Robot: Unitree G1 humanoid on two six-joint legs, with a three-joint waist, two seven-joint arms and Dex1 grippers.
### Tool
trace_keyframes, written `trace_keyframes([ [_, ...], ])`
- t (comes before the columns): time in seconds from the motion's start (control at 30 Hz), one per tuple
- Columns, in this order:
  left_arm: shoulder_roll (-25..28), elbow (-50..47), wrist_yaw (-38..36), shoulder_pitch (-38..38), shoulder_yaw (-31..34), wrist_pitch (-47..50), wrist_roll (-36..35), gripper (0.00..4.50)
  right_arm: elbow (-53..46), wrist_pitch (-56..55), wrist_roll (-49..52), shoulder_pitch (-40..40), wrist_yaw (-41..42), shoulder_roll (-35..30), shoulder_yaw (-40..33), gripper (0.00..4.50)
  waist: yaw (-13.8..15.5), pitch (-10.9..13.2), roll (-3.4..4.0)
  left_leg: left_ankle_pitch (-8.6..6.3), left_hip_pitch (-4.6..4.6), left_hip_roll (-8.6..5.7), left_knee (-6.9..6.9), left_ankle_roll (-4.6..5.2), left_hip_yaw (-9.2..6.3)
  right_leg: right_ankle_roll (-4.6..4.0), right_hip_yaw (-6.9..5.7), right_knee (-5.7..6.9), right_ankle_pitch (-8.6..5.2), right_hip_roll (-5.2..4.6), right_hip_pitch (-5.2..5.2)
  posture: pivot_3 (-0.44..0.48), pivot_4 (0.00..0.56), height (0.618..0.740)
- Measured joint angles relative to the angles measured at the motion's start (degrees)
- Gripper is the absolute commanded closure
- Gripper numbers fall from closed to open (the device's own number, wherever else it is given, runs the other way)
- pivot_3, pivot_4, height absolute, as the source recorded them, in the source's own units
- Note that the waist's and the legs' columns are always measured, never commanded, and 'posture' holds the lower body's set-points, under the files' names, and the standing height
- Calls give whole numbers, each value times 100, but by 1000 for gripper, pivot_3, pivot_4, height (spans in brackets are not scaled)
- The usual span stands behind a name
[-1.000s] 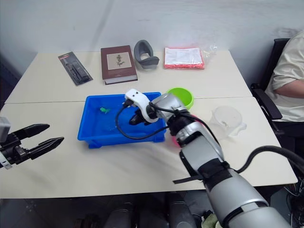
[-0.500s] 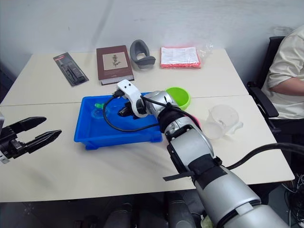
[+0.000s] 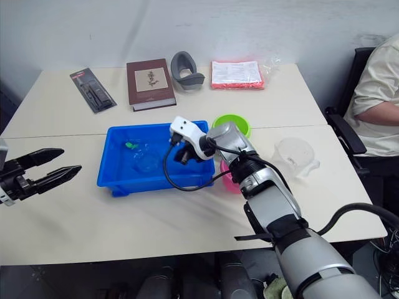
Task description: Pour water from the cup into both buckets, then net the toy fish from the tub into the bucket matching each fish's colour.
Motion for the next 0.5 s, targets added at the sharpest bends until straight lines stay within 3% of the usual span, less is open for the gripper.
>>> trace_keyframes([
  [0.13, 138, 116, -195, 70, 30, -105, 37, 29, 400, 694, 21, -399, 182, 10, 2, 4500, 6, 0, 0, 6, 6, -1, -10, -7, -2, -4, -2, -3, -2, -2, -1, 0, 150, 740],
  [0.5, 87, 41, -120, 577, 700, -220, 167, 29, 1983, 284, 142, -1035, -1465, 1053, -922, 4500, -57, 0, 0, 26, 4, -1, -45, -41, -11, -12, -13, -33, -6, -8, -3, 0, 150, 740],
])
